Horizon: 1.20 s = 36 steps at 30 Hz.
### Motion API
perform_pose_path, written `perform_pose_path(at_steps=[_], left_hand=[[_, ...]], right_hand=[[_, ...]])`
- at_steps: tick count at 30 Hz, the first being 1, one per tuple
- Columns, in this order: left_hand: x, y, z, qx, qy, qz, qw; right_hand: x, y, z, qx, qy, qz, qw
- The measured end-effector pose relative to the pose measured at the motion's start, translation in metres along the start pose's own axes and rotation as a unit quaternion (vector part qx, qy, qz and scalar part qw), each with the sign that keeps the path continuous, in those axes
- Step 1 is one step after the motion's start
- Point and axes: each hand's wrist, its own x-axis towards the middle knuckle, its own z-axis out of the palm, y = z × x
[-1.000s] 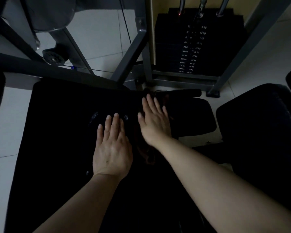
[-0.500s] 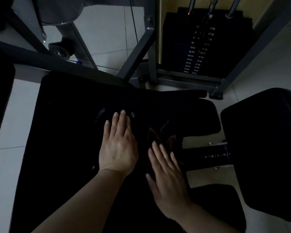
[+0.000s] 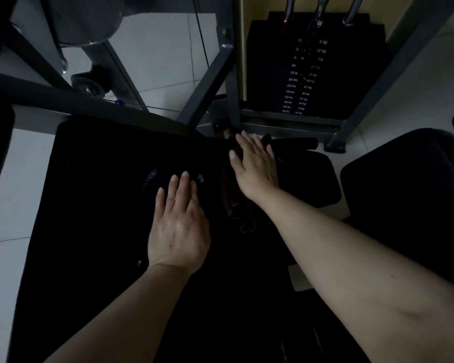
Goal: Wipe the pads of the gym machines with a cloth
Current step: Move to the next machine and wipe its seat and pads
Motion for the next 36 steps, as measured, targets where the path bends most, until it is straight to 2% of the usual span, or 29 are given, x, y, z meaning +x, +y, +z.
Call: perform_pose_path(at_steps=[2,5,9,10,12,14,21,25,29,32,36], left_hand=[[-0.001,0.000,-0.002,-0.026,0.005,0.006,1.000],[-0.005,-0.003,-0.010,-0.060,0.032,0.016,0.998],[-0.027,-0.020,-0.020,-0.013,0.023,0.023,0.999],[-0.032,-0.023,-0.020,0.001,0.011,0.025,1.000],[-0.036,-0.027,-0.017,0.019,-0.007,0.030,0.999],[-0.035,-0.027,-0.014,0.023,-0.012,0.034,0.999],[-0.033,-0.028,-0.010,0.026,-0.012,0.043,0.999],[-0.032,-0.028,-0.009,0.026,-0.020,0.038,0.999],[-0.032,-0.026,-0.012,0.028,-0.026,0.037,0.999],[-0.033,-0.026,-0.013,0.025,-0.030,0.033,0.999],[-0.033,-0.026,-0.011,0.022,-0.027,0.033,0.999]], right_hand=[[-0.021,-0.001,-0.005,0.030,-0.050,0.006,0.998],[-0.077,-0.010,-0.003,0.013,-0.082,-0.009,0.997],[-0.144,-0.021,-0.005,0.088,-0.150,-0.033,0.984],[-0.158,-0.022,-0.002,0.069,-0.148,-0.049,0.985],[-0.183,-0.023,0.013,0.015,-0.088,-0.072,0.993],[-0.191,-0.026,0.027,0.010,-0.032,-0.057,0.998],[-0.069,-0.048,0.030,0.020,0.057,-0.010,0.998],[-0.011,-0.044,0.020,0.021,0.056,0.020,0.998],[0.000,-0.034,0.012,0.026,0.031,-0.010,0.999],[-0.032,-0.025,0.011,0.010,0.023,-0.021,0.999],[-0.136,-0.008,0.019,0.045,0.015,-0.050,0.998]])
